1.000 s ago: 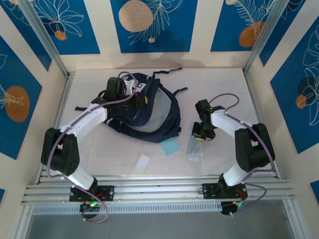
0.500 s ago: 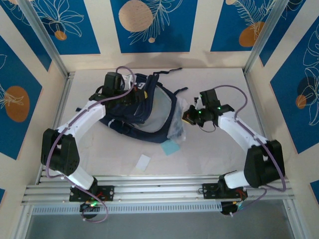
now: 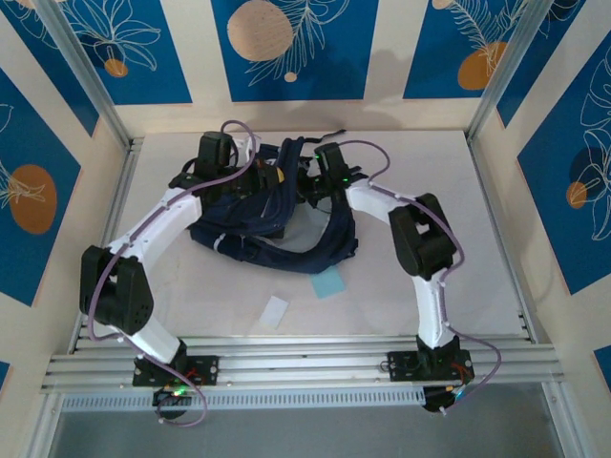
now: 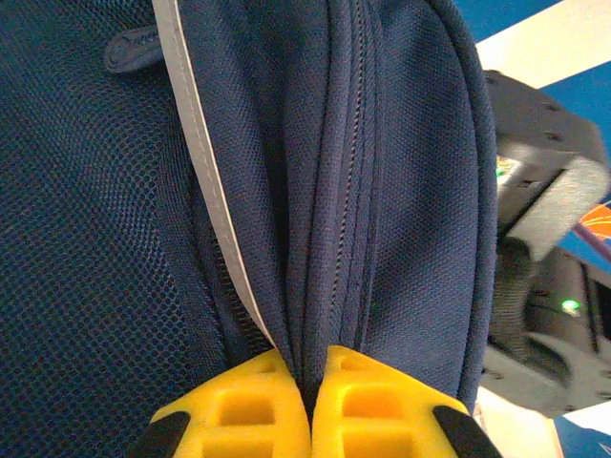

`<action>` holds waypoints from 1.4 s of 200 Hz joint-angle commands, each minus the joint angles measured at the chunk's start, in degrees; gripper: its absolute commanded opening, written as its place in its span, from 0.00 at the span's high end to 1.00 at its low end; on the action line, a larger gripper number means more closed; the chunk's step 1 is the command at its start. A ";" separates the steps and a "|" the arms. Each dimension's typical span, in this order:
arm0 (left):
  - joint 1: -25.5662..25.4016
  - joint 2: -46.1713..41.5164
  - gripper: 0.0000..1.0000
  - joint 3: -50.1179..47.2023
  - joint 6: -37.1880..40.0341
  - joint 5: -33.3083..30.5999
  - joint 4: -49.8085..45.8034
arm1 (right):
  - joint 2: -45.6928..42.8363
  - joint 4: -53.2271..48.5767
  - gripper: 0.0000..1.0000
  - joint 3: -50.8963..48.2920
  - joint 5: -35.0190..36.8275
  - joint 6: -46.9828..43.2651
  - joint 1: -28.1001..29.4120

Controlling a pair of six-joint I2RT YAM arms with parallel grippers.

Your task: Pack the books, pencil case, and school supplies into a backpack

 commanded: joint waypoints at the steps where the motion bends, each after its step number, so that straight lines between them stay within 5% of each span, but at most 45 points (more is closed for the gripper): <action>1: 0.08 -0.23 1.00 4.24 -1.36 5.68 8.30 | 4.46 3.51 1.00 5.92 -3.63 5.89 3.60; 38: -0.06 0.67 1.00 4.09 -3.60 5.89 11.16 | 9.78 -0.42 1.00 10.50 -2.60 6.44 4.70; 74: -0.07 0.98 1.00 4.12 -5.02 5.56 13.95 | 10.32 -21.57 1.00 16.21 8.31 -3.67 4.65; 103: -0.02 1.73 1.00 5.86 -5.67 5.18 14.92 | 7.39 -13.08 0.49 9.04 2.22 -2.12 2.89; 128: -0.01 2.33 1.00 6.28 -6.23 5.09 15.50 | -0.74 -11.91 0.33 0.93 4.81 -3.54 0.83; 212: -0.18 3.36 1.00 3.49 -10.54 6.63 20.32 | -24.40 -20.81 0.31 -19.58 15.88 -12.72 -5.79; 247: -0.69 3.13 1.00 1.40 -10.64 5.88 20.39 | -21.90 -13.07 0.36 -21.93 11.10 -9.72 -5.69; 280: -1.51 2.52 1.00 -0.27 -10.66 5.27 20.40 | -12.10 -8.36 0.43 -13.53 8.80 -7.49 -1.14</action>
